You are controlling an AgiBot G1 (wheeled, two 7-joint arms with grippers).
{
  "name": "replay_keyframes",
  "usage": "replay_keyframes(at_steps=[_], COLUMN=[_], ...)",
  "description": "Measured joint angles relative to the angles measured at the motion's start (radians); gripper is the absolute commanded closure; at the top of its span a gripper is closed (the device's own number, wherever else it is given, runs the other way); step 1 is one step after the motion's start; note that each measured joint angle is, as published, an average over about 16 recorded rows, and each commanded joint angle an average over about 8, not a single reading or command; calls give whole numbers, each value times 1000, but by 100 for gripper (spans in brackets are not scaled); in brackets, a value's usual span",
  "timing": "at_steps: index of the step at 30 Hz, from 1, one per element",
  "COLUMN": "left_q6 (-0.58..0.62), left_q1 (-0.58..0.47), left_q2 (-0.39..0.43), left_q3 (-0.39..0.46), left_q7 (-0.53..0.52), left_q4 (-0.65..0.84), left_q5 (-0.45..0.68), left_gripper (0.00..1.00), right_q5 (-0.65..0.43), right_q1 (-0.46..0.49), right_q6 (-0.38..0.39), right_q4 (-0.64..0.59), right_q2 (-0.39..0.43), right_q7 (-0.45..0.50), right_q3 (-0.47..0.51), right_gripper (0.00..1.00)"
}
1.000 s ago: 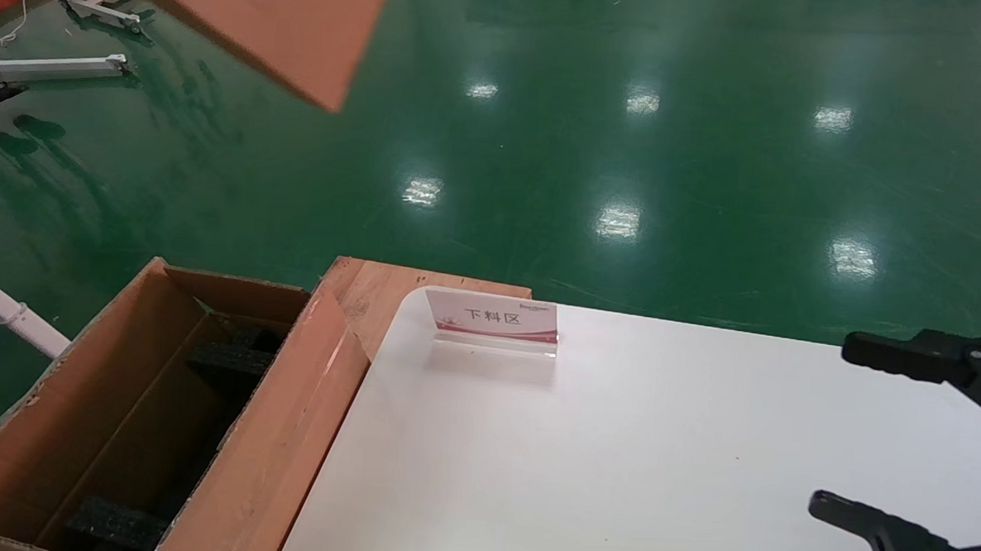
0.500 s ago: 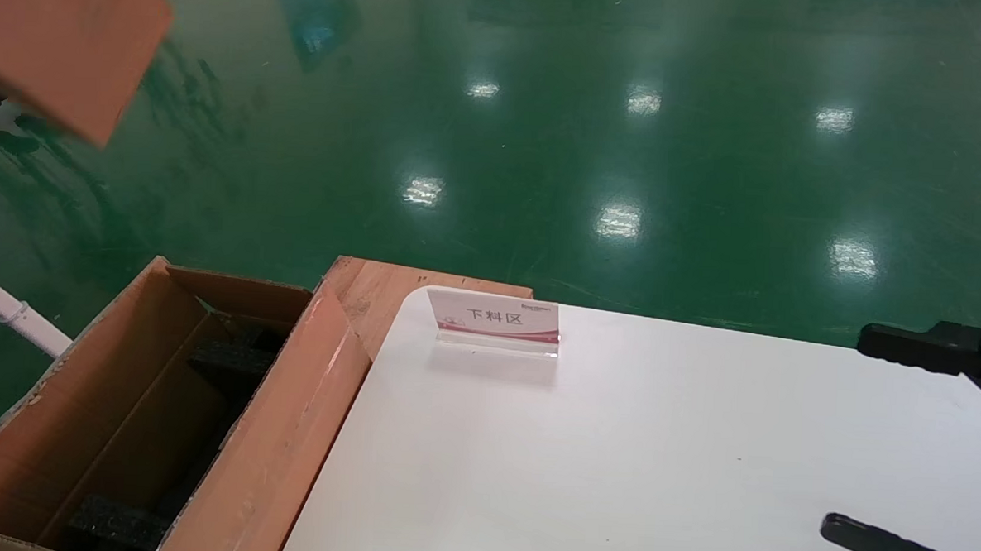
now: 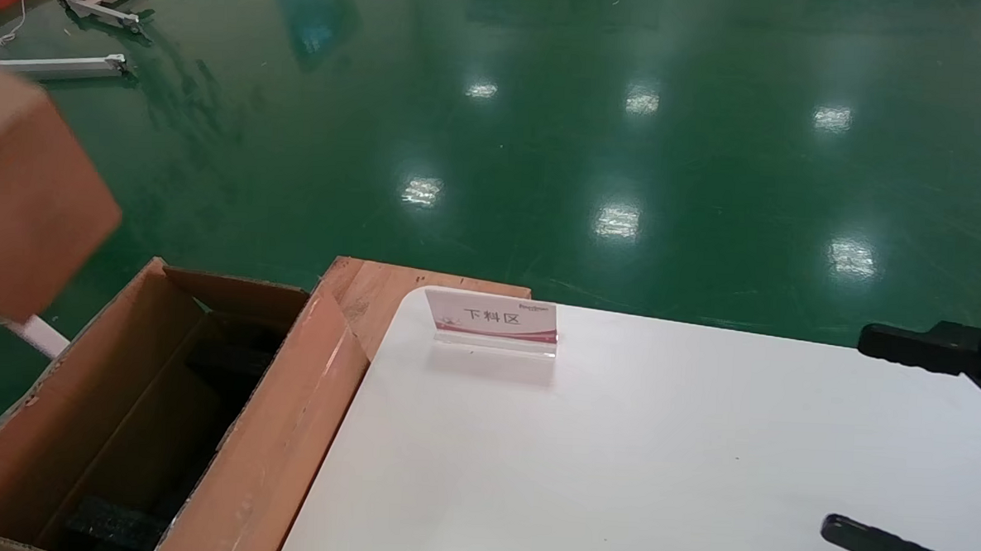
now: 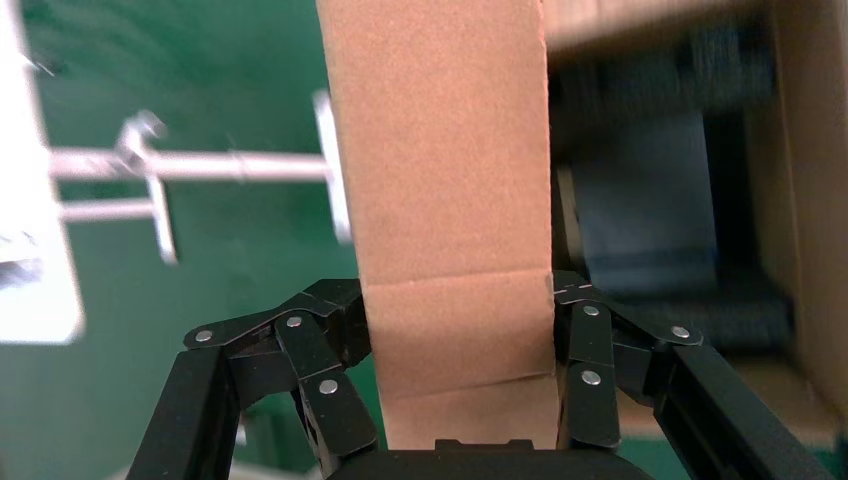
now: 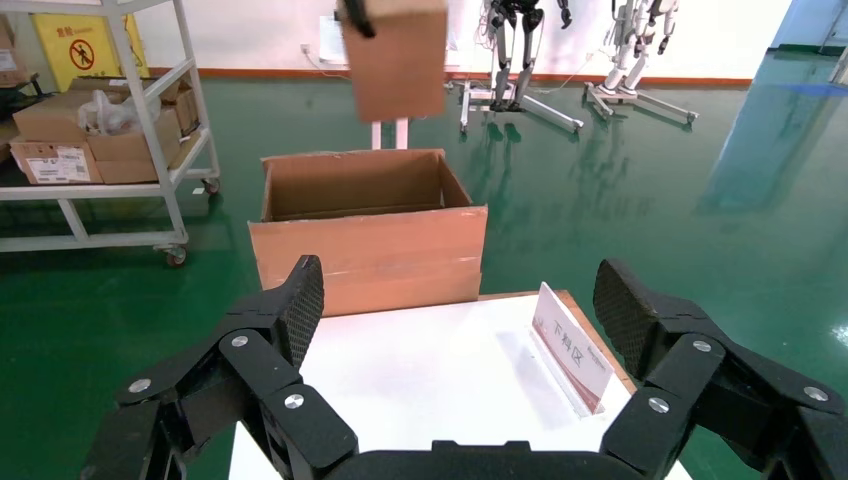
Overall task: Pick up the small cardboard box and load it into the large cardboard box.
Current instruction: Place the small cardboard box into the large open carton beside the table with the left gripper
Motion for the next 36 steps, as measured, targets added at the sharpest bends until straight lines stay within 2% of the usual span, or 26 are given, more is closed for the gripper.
replay_keyframes(at_steps=[5, 13, 19, 26, 36], left_q6=[0, -6, -15, -25, -33], left_q1=[-2, -13, -21, -22, -15], left_q2=[39, 141, 197, 202, 142], left_q3=[178, 467, 625, 701, 711], left_q7=[-1, 4, 50, 127, 181], left_q4=[33, 105, 186, 281, 352], left_q5=[-133, -411, -584, -682, -730], left_gripper=[100, 100, 100, 100, 100], right_q5=[0, 1, 1, 1, 2], right_q1=[0, 0, 0, 0, 0], right_q6=[0, 0, 1, 1, 1], right_q4=[0, 0, 0, 0, 0], right_q2=[0, 0, 0, 1, 1], right_q7=[0, 0, -1, -1, -1], right_q3=[0, -1, -1, -2, -2], right_gripper=[0, 0, 0, 0, 0])
